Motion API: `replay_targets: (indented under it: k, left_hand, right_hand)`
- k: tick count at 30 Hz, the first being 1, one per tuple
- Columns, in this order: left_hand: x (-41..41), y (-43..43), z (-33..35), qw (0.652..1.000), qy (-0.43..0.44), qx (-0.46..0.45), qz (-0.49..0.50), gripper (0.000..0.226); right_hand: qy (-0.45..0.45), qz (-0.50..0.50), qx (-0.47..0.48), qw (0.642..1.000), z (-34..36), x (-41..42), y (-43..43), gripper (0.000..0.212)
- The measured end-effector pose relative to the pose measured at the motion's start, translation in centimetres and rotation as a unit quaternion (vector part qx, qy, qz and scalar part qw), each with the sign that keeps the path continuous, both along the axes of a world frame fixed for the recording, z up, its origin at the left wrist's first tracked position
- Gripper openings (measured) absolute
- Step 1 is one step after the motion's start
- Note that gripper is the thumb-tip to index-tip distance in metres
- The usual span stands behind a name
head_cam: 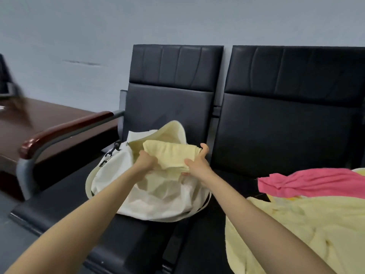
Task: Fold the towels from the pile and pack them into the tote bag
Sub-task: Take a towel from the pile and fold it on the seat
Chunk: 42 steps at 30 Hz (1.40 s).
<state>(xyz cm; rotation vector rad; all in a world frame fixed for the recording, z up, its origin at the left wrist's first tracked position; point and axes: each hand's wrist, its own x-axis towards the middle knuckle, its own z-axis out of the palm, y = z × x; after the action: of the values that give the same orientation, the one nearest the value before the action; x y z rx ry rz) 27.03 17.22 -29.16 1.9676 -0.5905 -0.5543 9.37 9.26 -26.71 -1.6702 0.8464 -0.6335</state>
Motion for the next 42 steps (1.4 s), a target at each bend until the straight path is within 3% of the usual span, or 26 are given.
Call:
replay_targets:
  k: [2,5,7,10,13,17,21,25,28,33,35,39,42]
  left_hand:
    - [0.6,-1.1,0.5,0.996,-0.045,0.071,0.026,0.064]
    - [2.0,-3.5,-0.7,0.983,-0.097,0.149,0.052,0.057]
    - [3.5,-4.7,-1.9,0.968,-0.168,0.183,0.038,0.056]
    - [4.9,-5.6,-2.5,0.922,-0.248,0.296,-0.003,0.047]
    - [5.0,-6.0,-3.6,0.932,-0.178,0.316,0.014,0.054]
    - [4.0,-6.0,-4.9,0.873,-0.186,0.443,-0.088,0.079]
    - [4.6,-5.7,-5.4,0.887,-0.161,0.421,-0.100,0.054]
    - [6.2,-5.2,-5.3,0.836,-0.240,0.461,-0.178,0.042]
    - [7.0,-5.9,-5.6,0.807,-0.275,0.486,-0.191,0.046]
    - [9.4,-6.1,-7.5,0.808,-0.268,0.506,-0.135,0.062]
    - [9.7,-5.9,-8.1,0.838,-0.226,0.485,-0.106,0.070]
    - [8.8,-5.4,-7.0,0.861,-0.226,0.439,-0.122,0.054]
    - [8.3,-4.6,-5.7,0.869,-0.247,0.409,-0.133,0.044]
  right_hand:
    - [0.048,0.021,-0.067,0.996,-1.2,3.0,-0.5,0.065]
    - [0.163,0.053,-0.132,0.976,-2.8,6.9,-1.3,0.044]
    - [0.217,0.066,-0.146,0.963,-3.7,9.1,-2.2,0.041]
    - [0.219,0.061,-0.122,0.966,-4.7,11.9,-3.5,0.041]
    - [0.265,0.088,-0.099,0.955,-7.0,14.4,-3.9,0.042]
    - [0.296,0.078,-0.108,0.946,-9.0,16.6,-4.0,0.038]
    - [0.382,0.069,-0.160,0.908,-8.7,17.6,-5.1,0.043]
    - [0.333,0.104,-0.125,0.929,-8.0,18.5,-4.8,0.040]
    - [0.229,0.098,-0.029,0.968,-7.8,20.0,-3.5,0.041]
    - [0.059,0.031,0.148,0.987,-8.8,22.7,-3.2,0.040]
    - [0.007,-0.027,0.202,0.979,-9.4,23.1,-3.8,0.038]
    - [0.070,-0.088,0.073,0.991,-10.6,22.4,-5.4,0.049]
    - [0.230,0.027,-0.120,0.965,-9.2,20.1,-5.1,0.044]
